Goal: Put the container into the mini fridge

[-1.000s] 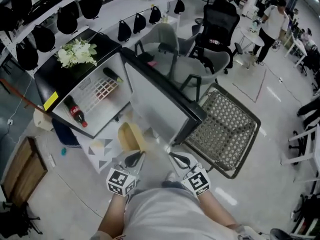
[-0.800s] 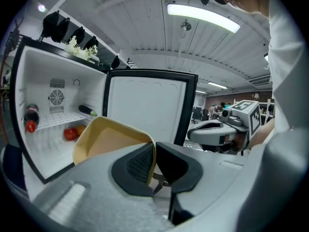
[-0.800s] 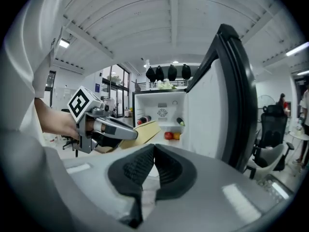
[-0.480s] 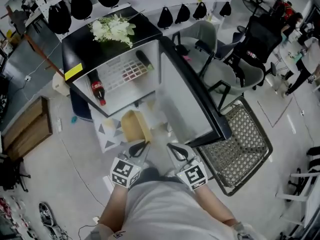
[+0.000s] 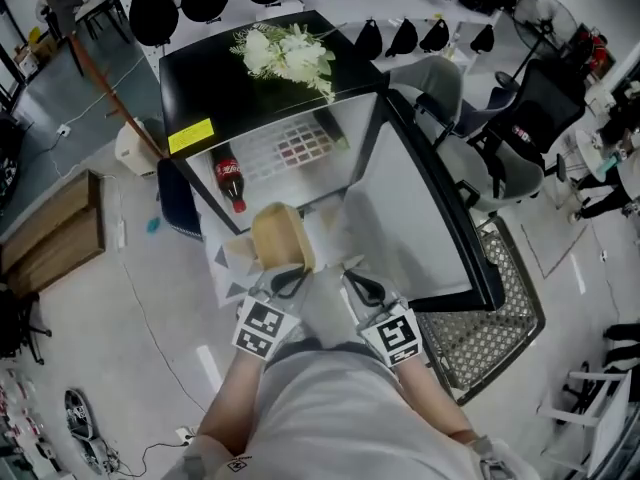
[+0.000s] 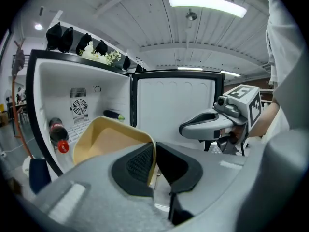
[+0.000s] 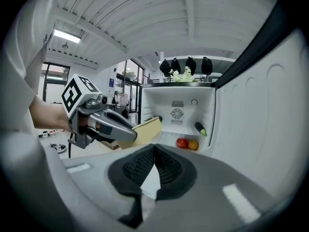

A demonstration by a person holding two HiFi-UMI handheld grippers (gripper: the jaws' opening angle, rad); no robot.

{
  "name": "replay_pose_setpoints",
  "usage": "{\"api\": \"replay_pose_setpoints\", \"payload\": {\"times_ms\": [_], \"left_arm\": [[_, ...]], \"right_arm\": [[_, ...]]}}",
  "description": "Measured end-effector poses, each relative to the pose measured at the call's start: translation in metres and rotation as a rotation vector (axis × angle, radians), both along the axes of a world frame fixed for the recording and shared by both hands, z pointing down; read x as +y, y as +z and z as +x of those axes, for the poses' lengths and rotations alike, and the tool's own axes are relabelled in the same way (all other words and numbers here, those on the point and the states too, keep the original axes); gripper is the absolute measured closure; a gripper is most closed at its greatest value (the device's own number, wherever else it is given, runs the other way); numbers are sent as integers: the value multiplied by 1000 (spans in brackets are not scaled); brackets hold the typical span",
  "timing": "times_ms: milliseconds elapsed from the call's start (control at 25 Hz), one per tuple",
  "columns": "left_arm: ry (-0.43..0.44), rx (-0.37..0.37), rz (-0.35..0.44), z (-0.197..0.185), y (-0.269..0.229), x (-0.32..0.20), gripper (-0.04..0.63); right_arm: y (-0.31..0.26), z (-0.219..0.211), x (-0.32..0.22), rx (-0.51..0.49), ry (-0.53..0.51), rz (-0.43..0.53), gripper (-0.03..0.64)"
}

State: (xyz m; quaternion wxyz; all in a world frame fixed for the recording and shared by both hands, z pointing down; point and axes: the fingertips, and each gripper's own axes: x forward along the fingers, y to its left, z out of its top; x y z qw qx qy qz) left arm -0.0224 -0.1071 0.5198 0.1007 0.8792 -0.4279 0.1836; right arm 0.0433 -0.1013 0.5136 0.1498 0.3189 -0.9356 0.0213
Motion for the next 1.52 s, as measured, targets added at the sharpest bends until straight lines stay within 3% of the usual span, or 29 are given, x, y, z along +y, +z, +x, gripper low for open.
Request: {"api": "replay_pose_setpoints", "payload": {"times_ms": [160, 680, 1520], "left_arm": [[38, 24, 5, -11, -7, -17, 568], [61, -95, 30, -44, -20, -91, 568], [-90, -315, -98, -78, 10, -220, 563]], "right_arm": [[-8, -22, -17, 7, 8, 11, 614], [-1, -51, -47, 25, 38, 6, 614], [3, -63, -143, 101, -84, 18, 614]]}}
